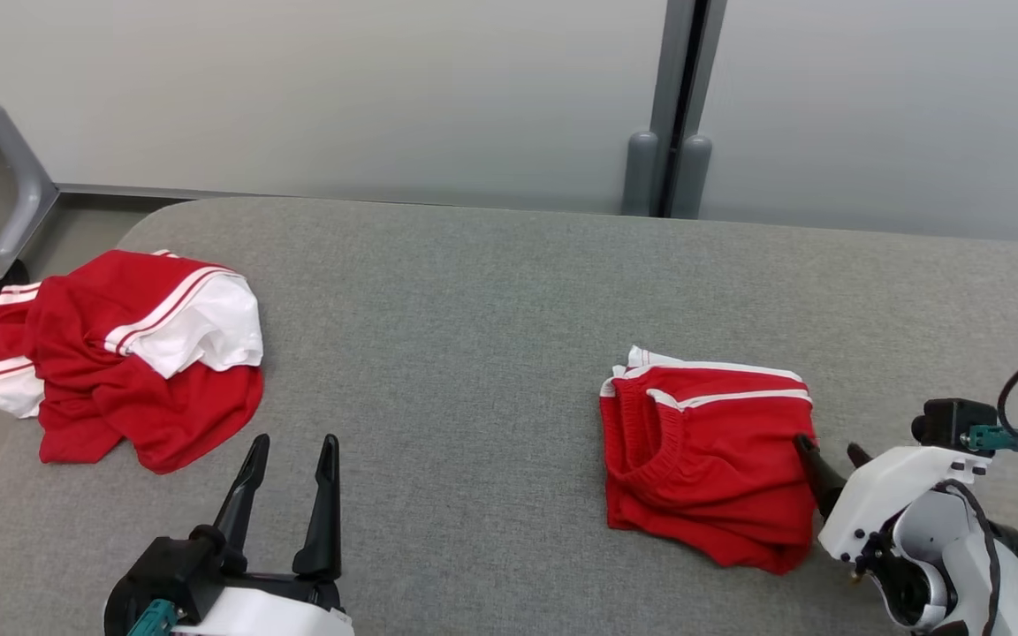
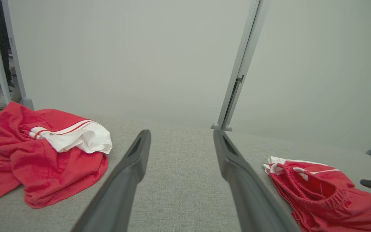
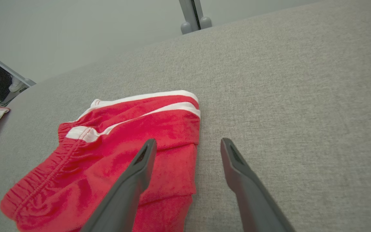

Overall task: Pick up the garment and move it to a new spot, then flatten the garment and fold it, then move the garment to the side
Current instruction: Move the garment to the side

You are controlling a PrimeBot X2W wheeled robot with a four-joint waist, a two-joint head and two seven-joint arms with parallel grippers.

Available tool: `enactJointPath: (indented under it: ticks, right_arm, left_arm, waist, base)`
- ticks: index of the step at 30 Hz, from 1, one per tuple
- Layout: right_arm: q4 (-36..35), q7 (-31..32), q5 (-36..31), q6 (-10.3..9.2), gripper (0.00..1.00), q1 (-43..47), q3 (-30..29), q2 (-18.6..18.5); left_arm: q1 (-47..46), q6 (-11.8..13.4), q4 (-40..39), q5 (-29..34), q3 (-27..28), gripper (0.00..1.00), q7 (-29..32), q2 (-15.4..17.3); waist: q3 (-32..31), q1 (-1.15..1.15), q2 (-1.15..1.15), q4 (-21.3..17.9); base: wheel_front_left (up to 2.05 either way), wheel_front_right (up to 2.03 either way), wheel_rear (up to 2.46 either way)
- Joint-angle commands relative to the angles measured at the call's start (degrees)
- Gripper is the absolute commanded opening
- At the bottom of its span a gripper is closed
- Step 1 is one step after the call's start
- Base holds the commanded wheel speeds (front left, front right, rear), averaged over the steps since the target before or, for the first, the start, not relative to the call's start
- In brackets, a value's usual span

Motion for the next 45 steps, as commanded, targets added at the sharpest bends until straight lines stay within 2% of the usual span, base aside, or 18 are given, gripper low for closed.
enactJointPath:
  ticks: [1, 5, 8, 9, 10, 11, 12, 20, 29, 37, 40, 45]
  right_arm:
    - [1.49, 2.13, 0.89, 0.02, 1.0, -0.67, -0.18, -0.15]
    - [4.95, 7.97, 2.53, 0.02, 1.0, -2.64, -0.69, 0.25]
    - [5.44, 9.33, 3.48, 0.02, 1.0, -3.36, -0.87, 0.77]
    - [5.33, 9.15, 3.6, 0.02, 0.91, -3.51, -0.87, 0.8]
    - [5.18, 8.93, 3.72, 0.02, 0.49, -3.56, -0.78, 0.76]
    - [4.89, 8.51, 3.94, 0.02, 0.31, -3.6, -0.61, 0.81]
    - [4.61, 8.04, 4.19, 0.02, 0.0, -3.61, -0.53, 0.89]
    - [2.63, 5.26, 4.75, 0.02, 0.0, -4.21, 1.22, -0.54]
    - [-0.61, 4.23, 6.41, 0.02, 0.0, -5.39, 5.14, -1.76]
    - [-3.98, 2.34, 8.5, 0.02, 0.0, -7.54, 10.57, -3.46]
    - [-5.12, 1.2, 10.22, 0.02, 0.0, -8.97, 12.57, -4.39]
    - [-5.88, -0.24, 11.81, 0.02, 0.0, -12.97, 16.03, -8.25]
  left_arm:
    - [-1.51, -0.23, 0.04, -0.29, -0.04, 1.0, -0.02, 0.13]
    - [-1.83, -0.2, 0.38, -0.51, -0.46, 1.0, -0.02, 0.17]
    - [-2.18, 0.0, 0.43, -0.72, -0.55, 1.0, -0.02, 0.16]
    - [-2.23, 0.06, 0.44, -0.75, -0.57, 1.0, -0.02, 0.17]
    - [-2.24, 0.13, 0.47, -0.77, -0.59, 1.0, -0.02, 0.15]
    - [-2.2, 0.19, 0.52, -0.73, -0.57, 1.0, -0.02, 0.16]
    - [-2.16, 0.17, 0.52, -0.66, -0.55, 1.0, -0.02, 0.17]
    - [-2.56, -0.69, -0.53, -0.18, -1.66, 1.0, -0.01, 0.13]
    - [-4.55, -1.79, -1.59, 1.14, -4.14, 1.0, -0.01, 0.15]
    - [-7.87, -2.62, -1.58, 1.79, -7.26, 1.0, -0.02, 0.18]
    - [-9.33, -2.86, -1.21, 2.38, -8.28, 1.0, -0.01, 0.18]
    - [-11.76, -3.32, -0.45, 3.29, -10.13, 1.0, -0.01, 0.49]
  waist:
    - [0.75, 0.0, 0.0, 0.96]
    - [1.35, 0.0, 0.0, 1.89]
    - [1.58, 0.0, 0.0, 2.23]
    - [1.59, 0.0, 0.0, 2.26]
    - [1.59, 0.0, 0.0, 2.25]
    - [1.56, 0.0, 0.0, 2.19]
    - [1.55, 0.0, 0.0, 2.06]
    - [1.71, 0.0, 0.0, -1.46]
    - [2.54, 0.0, 0.0, -11.59]
    - [5.73, 0.0, 0.0, -21.24]
    - [7.47, 0.0, 0.0, -23.72]
    - [10.76, 0.0, 0.0, -25.68]
  base:
    - [0.0, 0.0, 0.0]
    - [0.0, 0.0, 0.0]
    - [0.0, 0.0, 0.0]
    - [0.0, 0.0, 0.0]
    - [0.0, 0.0, 0.0]
    - [0.0, 0.0, 0.0]
    - [0.0, 0.0, 0.0]
    - [0.0, 0.0, 0.0]
    - [0.0, 0.0, 0.0]
    - [0.0, 0.0, 0.0]
    - [0.0, 0.0, 0.0]
    - [0.0, 0.0, 0.0]
